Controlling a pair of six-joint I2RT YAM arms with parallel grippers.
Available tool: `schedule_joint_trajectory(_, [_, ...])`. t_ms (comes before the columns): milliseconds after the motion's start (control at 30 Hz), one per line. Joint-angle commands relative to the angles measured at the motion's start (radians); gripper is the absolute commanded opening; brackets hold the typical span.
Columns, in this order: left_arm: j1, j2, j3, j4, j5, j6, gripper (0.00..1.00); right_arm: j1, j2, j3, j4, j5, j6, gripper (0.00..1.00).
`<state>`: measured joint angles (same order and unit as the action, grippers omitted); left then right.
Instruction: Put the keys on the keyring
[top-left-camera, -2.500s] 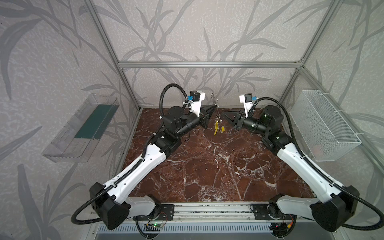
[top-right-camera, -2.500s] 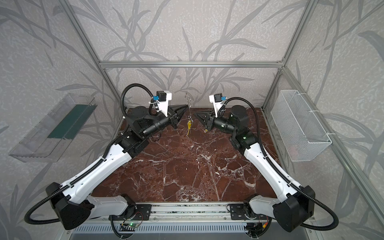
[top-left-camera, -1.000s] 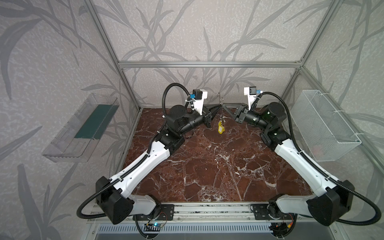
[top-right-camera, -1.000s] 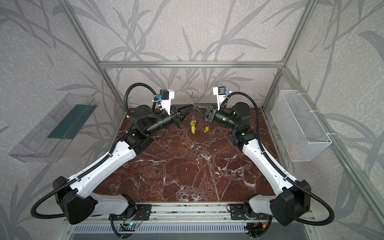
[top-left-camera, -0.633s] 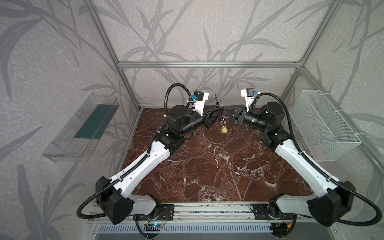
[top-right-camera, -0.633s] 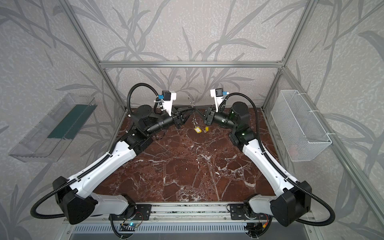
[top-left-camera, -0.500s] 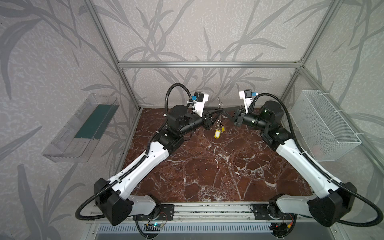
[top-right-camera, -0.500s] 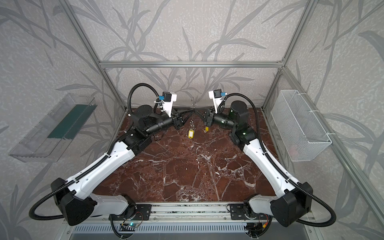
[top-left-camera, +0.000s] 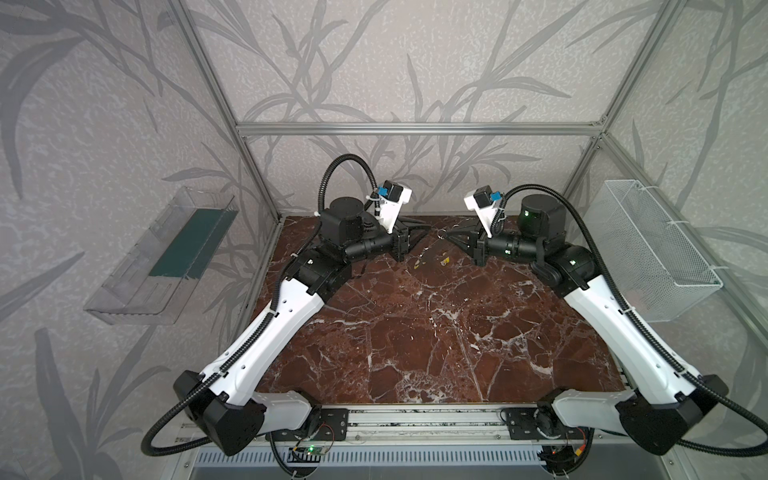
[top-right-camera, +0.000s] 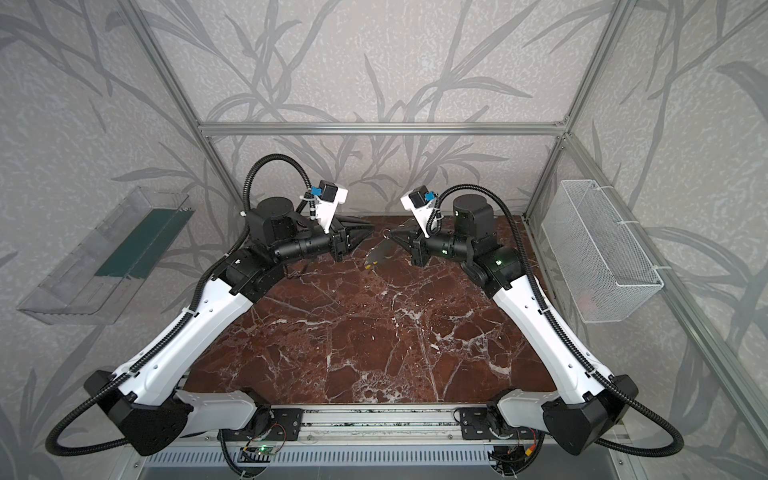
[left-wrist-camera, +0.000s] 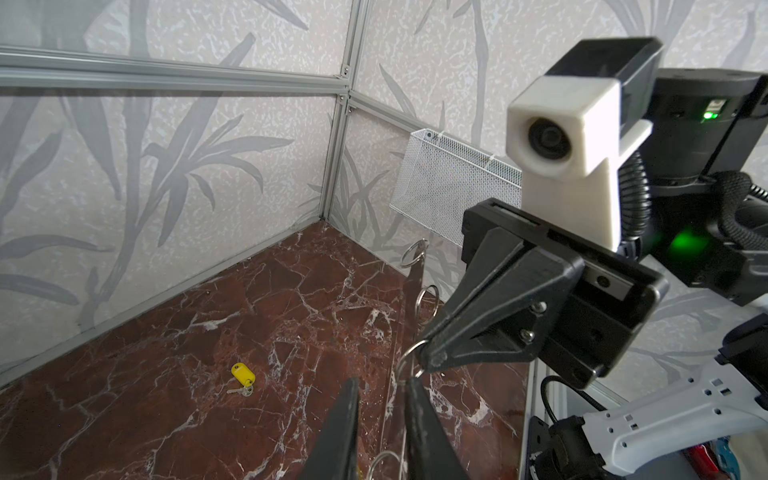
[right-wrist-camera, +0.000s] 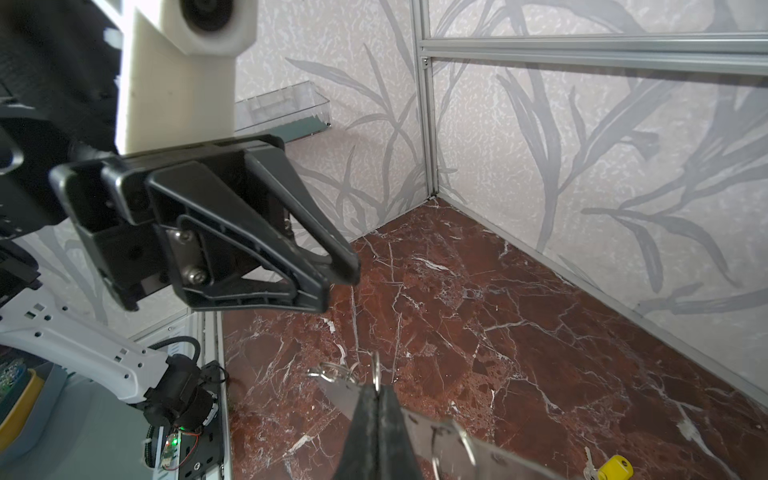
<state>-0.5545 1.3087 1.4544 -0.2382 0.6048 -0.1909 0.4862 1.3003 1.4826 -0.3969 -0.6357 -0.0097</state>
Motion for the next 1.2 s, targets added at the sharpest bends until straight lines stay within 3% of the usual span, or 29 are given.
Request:
schedule_joint_trajectory(0, [0.002,0.011,0.038,-0.061,0.086,0.035,0.22,0.004,-0.010,0.032,-0.078,-0.006,-0.082,0.00])
schedule_joint_trajectory(867, [-0.003,0.108,0.100,-0.150,0.190,0.083,0.13,0.021,0.036,0.068,-0.079,-0.076,-0.052,0.00])
schedule_joint_trajectory(1167, [0.002,0.077,0.074,-0.150,0.088,0.093,0.19,0.020,0.025,0.052,-0.065,-0.065,-0.050,0.00])
